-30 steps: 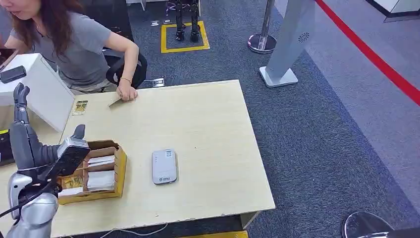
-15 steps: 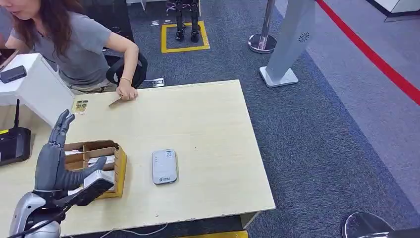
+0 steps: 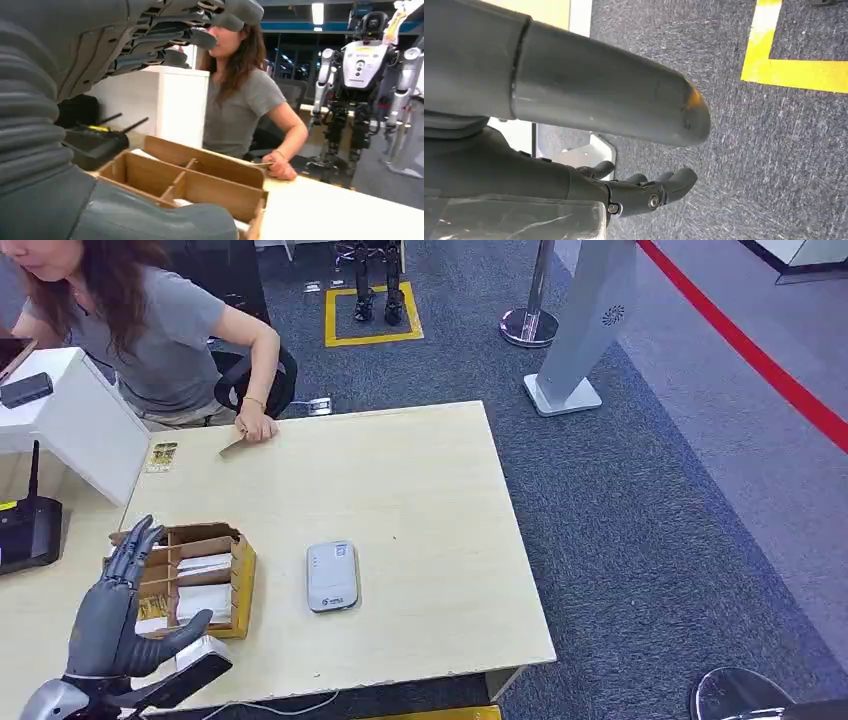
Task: Pass the card to the sensor for recognition and then transmit it.
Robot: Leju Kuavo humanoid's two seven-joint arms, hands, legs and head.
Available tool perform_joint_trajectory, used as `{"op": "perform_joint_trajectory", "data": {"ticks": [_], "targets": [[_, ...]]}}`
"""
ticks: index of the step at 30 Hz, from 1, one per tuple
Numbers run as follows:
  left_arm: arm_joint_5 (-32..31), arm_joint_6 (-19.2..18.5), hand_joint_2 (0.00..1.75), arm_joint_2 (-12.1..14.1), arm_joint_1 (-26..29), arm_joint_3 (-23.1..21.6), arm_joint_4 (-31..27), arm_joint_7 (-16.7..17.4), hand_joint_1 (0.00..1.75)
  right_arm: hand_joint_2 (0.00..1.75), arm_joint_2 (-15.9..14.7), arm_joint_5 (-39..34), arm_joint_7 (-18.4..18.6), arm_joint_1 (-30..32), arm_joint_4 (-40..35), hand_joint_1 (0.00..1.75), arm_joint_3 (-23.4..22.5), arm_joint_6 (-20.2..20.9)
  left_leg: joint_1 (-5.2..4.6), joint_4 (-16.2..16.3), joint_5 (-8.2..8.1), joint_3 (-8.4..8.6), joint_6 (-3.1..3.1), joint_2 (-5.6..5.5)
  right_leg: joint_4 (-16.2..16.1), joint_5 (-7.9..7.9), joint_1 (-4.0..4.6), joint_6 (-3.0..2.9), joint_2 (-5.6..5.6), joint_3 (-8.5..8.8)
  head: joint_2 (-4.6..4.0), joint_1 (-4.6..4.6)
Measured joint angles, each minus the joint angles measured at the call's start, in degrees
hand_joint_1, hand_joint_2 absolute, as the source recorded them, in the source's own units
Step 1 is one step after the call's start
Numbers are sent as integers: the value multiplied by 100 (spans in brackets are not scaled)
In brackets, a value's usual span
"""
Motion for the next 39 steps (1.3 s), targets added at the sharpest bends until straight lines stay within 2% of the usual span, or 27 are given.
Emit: {"op": "perform_joint_trajectory", "data": {"ticks": [6,14,17,22,27,29,32,35,39], "targets": [[-161,162,175,129,451,168,-249,105,0,0,0,-20,0,5,0,0,-63,-11,0,0,-1,0,-1,-3,0,-4,0,5,-5,0,2,-2],[-186,183,175,184,598,231,-376,111,0,0,0,-20,2,6,0,0,-66,-11,0,0,-1,1,-1,-4,0,-4,0,5,-6,3,2,-2],[-545,403,175,201,703,319,-443,299,0,0,0,-20,20,7,0,0,-68,-11,0,0,-1,1,-2,-2,0,-4,0,5,-4,3,2,0],[-1384,1122,175,249,1095,884,-761,503,0,0,0,-2,33,17,0,0,-79,-22,1,-1,-4,0,-3,-3,0,-8,0,5,-4,1,2,-2],[-1978,1283,175,234,1384,1519,-983,592,0,0,4,9,22,16,0,0,-87,-26,1,-2,-5,0,-2,-3,0,-10,0,3,-6,2,2,-2],[-2225,1131,175,234,1473,1705,-1032,728,0,0,11,7,17,16,0,0,-96,-26,1,-3,-5,1,-2,-3,0,-10,0,3,-6,3,0,-2],[-2404,639,175,337,1609,1913,-1075,883,0,0,11,-2,20,16,0,0,-120,-28,1,-3,-5,2,-2,-4,0,-10,0,3,-7,3,0,-2],[-2454,226,175,520,1694,2093,-1075,970,0,0,11,-2,44,16,0,0,-133,-28,3,-3,-5,2,-3,-4,0,-10,0,3,-8,3,2,0],[-2454,-119,175,725,1741,2262,-1073,1027,0,0,11,-13,52,16,0,0,-184,-28,2,-3,-5,2,-3,-5,0,-10,1,3,-8,4,2,-2]]}}
